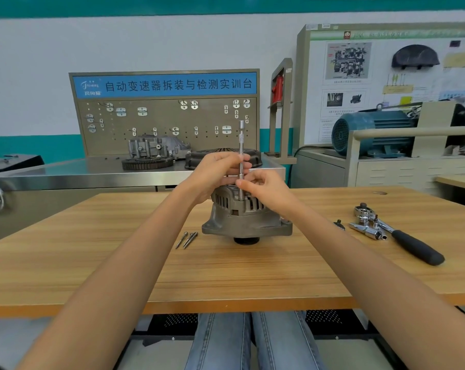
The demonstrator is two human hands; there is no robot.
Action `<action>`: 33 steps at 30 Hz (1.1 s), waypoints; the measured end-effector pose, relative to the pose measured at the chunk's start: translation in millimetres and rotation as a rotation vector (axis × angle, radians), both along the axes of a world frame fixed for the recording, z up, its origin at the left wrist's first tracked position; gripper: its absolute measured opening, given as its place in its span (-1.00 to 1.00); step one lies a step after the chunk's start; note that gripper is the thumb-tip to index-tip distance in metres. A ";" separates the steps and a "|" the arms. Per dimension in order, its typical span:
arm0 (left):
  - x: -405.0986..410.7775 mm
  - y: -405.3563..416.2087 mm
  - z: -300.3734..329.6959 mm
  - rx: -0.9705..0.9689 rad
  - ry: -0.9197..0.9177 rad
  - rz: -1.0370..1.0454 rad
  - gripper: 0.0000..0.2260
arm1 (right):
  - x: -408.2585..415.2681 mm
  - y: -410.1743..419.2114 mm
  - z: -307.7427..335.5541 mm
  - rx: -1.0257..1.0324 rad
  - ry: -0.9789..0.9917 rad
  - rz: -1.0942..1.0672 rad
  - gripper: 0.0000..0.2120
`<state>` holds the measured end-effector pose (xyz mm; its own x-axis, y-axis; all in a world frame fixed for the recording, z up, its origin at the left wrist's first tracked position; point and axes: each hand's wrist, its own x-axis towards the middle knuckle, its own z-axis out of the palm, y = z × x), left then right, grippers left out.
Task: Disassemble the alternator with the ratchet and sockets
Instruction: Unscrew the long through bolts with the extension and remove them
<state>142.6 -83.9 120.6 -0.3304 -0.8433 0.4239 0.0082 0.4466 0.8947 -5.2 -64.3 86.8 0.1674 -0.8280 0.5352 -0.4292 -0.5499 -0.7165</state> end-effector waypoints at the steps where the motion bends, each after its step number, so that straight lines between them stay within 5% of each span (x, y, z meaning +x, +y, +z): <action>1: 0.7 -0.2 -0.3 0.002 -0.002 -0.006 -0.85 | -0.4 0.0 0.1 -0.002 0.002 0.006 -0.89; 5: 3.3 -1.5 -2.6 -0.031 0.001 -0.001 -0.88 | 0.1 0.3 1.3 0.009 0.015 -0.001 -0.81; 9: 0.9 -2.4 -3.1 -0.047 0.022 0.035 -0.98 | 1.0 -1.9 0.1 0.020 0.002 -0.023 -0.92; 12: -0.9 -2.9 -4.1 -0.050 0.032 0.069 -0.95 | 0.7 -1.9 0.2 0.006 -0.015 -0.020 -0.77; 25: 0.8 -2.1 -4.2 -0.084 -0.007 0.081 -0.97 | 0.9 1.5 -0.7 0.008 -0.023 0.021 -0.91; 27: 0.5 -2.3 -4.3 -0.085 -0.001 0.099 -0.97 | 1.4 0.6 -1.9 0.010 -0.040 0.000 -0.78; 33: -0.9 -2.5 -4.7 -0.065 0.013 0.099 -0.96 | -1.0 4.0 -0.8 -0.011 -0.020 -0.004 -0.95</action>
